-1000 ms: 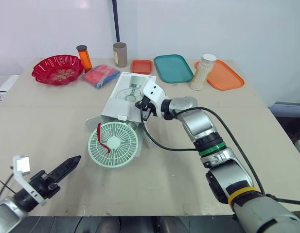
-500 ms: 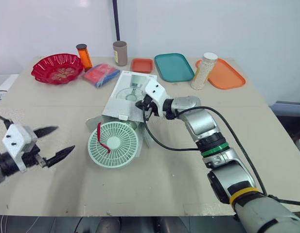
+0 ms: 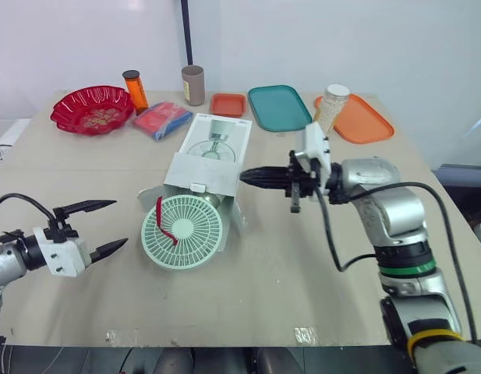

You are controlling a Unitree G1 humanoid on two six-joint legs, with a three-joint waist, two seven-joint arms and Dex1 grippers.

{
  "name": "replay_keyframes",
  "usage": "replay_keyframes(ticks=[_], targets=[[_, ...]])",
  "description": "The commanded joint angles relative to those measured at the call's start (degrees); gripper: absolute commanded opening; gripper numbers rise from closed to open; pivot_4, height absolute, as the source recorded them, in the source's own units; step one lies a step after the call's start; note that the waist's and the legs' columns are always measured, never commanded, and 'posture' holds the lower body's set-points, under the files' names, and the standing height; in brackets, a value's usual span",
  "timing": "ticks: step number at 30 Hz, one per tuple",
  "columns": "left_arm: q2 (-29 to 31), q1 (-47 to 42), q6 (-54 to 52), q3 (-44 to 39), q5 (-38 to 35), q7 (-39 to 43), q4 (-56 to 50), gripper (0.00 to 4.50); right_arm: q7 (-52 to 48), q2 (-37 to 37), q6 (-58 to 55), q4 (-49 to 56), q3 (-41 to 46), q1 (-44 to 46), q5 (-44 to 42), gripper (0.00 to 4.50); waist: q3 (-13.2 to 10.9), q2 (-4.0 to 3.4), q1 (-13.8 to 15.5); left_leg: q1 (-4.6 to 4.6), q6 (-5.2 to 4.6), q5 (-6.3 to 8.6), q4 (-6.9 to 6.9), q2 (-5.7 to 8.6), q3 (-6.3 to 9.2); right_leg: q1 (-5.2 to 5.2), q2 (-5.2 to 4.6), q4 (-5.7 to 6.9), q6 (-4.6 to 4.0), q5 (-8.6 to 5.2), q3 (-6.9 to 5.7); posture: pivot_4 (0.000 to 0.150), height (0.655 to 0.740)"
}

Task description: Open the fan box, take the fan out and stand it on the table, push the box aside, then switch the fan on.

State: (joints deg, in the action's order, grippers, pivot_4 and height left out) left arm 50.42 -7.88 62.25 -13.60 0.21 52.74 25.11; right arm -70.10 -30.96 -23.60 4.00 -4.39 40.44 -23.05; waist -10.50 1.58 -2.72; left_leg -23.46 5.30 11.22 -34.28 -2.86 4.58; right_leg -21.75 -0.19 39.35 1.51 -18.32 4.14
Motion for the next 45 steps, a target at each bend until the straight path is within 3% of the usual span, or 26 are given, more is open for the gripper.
replay_keyframes(ticks=[1,2,4,10,18,23,28,36,45], targets=[[-0.04,-4.8,11.62,-0.52,7.8,-6.14,5.32,4.48,-4.62,-3.19,2.79,4.32,-0.45,-3.66,-1.39,0.0,0.01,0.01,0.06,-0.02,0.0,0.0,-0.01,-0.01,0.03,0.0,0.03,0.0,0.0,0.0,-0.02,0.15,0.74],[-0.7,-6.67,14.8,-2.43,14.22,-8.81,6.7,4.48,-5.7,-3.94,4.02,4.53,-1.12,-5.18,-0.94,0.0,0.0,0.0,0.07,-0.02,-0.01,0.0,-0.02,-0.01,0.02,0.0,0.02,0.0,0.01,0.0,-0.02,0.15,0.74],[-1.44,-8.53,16.89,-0.9,14.72,-11.94,10.43,4.48,-6.99,-4.66,6.12,4.66,-1.9,-7.25,-0.41,0.0,0.0,0.0,0.03,-0.02,-0.01,0.0,-0.05,0.02,0.02,0.01,0.01,0.02,0.02,0.01,-0.02,0.15,0.74],[-3.99,-15.07,26.73,-3.58,32.37,-22.23,15.37,4.48,-4.58,-4.11,5.67,4.05,-2.1,-6.7,-0.48,0.0,0.0,-0.01,-0.06,0.06,-0.03,0.0,-0.13,0.0,-0.01,0.04,0.03,0.18,0.03,0.02,0.0,0.15,0.74],[-5.36,-17.85,25.84,-3.6,52.66,-41.71,13.37,4.48,-3.1,-4.71,6.06,4.16,-2.69,-6.67,0.95,0.0,0.01,0.01,0.07,0.06,-0.03,0.01,-0.16,0.04,0.0,0.09,-0.03,0.18,0.06,0.0,-0.01,0.15,0.74],[-3.03,-17.97,22.01,1.96,65.66,-57.68,10.05,4.48,-2.21,-4.83,5.86,4.89,-2.75,-7.01,1.31,0.0,0.02,0.02,0.07,0.08,-0.03,0.01,-0.21,0.06,0.0,0.11,-0.05,0.26,0.07,0.0,-0.01,0.15,0.74],[1.18,-19.94,13.4,14.41,77.73,-79.39,8.53,4.48,-1.19,-4.93,5.62,5.52,-2.8,-7.4,1.59,0.0,0.02,0.02,0.1,0.09,-0.03,0.01,-0.21,0.08,0.01,0.1,-0.09,0.31,0.09,-0.01,-0.02,0.15,0.74],[5.24,-25.66,3.84,31.28,86.04,-101.37,9.89,4.48,-0.03,-4.73,5.47,6.08,-2.99,-7.9,1.87,0.0,0.04,0.05,0.13,0.09,-0.03,0.01,-0.24,0.17,0.02,0.1,-0.18,0.47,0.19,-0.08,-0.03,0.15,0.74],[7.53,-29.08,-1.4,41.59,88.23,-112.3,11.29,4.48,0.93,-4.81,5.8,5.89,-3.35,-7.81,2.45,0.0,0.05,0.07,0.15,0.12,-0.03,0.01,-0.26,0.21,0.01,0.09,-0.21,0.56,0.21,-0.1,-0.03,0.15,0.74]])
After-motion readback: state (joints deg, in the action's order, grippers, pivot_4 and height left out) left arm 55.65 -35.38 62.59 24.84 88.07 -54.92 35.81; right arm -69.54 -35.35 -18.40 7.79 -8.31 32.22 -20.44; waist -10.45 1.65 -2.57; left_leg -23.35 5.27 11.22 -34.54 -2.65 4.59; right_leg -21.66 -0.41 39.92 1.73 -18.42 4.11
